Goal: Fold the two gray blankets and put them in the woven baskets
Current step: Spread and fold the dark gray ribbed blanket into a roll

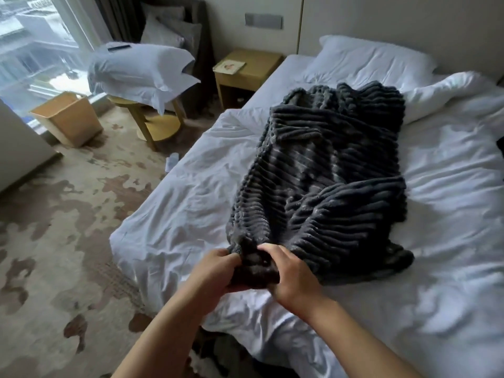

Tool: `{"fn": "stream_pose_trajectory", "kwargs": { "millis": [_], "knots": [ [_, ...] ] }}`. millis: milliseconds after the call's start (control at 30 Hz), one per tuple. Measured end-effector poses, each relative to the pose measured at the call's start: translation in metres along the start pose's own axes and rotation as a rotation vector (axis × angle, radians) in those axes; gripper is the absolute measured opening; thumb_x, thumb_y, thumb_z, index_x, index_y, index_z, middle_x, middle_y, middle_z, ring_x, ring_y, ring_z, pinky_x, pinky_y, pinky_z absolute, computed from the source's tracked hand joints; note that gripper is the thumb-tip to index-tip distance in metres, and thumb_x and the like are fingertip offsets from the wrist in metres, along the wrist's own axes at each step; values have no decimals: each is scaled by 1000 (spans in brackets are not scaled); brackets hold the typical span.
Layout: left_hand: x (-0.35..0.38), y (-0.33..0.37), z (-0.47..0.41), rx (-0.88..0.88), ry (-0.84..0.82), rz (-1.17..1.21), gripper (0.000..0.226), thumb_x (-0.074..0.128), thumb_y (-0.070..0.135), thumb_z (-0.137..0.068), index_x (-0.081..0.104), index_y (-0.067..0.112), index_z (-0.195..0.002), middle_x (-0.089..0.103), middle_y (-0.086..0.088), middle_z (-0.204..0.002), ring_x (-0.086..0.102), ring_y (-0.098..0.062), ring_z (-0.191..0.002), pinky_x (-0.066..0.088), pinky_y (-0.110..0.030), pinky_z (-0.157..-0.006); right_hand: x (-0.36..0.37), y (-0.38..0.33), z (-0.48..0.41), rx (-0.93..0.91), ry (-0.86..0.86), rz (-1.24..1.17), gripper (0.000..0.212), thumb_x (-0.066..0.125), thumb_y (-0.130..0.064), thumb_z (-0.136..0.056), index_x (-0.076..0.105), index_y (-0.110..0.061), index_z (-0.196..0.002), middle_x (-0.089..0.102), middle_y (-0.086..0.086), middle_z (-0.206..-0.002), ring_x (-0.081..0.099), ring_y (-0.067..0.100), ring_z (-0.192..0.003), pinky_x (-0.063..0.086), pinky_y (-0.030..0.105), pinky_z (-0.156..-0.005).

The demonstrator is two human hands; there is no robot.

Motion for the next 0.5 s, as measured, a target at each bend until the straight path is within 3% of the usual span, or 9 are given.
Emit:
{"fn": "stream_pose_trajectory", "kwargs": {
  "millis": [100, 300, 500],
  "knots": [
    [-3, 1, 24, -19, -46, 57, 23, 44, -1, -92, 62, 1, -80, 65, -9, -55, 63, -16, -43, 49, -23, -39, -16, 10, 13, 78, 238, 98, 32, 67, -9, -79, 63, -14, -111, 60, 6, -103, 61, 26, -92, 41, 25, -79],
    [-69, 0, 77, -100, -269, 421, 27, 38, 6, -95, 54, 6, -73, 48, -1, -45, 43, -5, -29, 36, -10, -30, -48, 44, 49, 350, 404, 323, 20, 53, -3, -89, 65, -6, -105, 58, 20, -106, 60, 36, -95, 44, 39, -79],
    [-164, -42, 88, 9, -111, 399, 25, 35, 0, -93, 51, 7, -76, 48, -4, -54, 45, -7, -35, 40, -12, -34, -35, 55, 156, 714, 455, 515, 13, 52, 2, -86, 64, -2, -91, 59, 27, -96, 59, 43, -88, 46, 42, -72]
  ]
}}
Point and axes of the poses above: each hand's wrist, its own z-axis away from the middle knuckle, its own x-axis out of the palm, y = z × x, the point moved 6 cm from there along -z, towards the middle knuckle
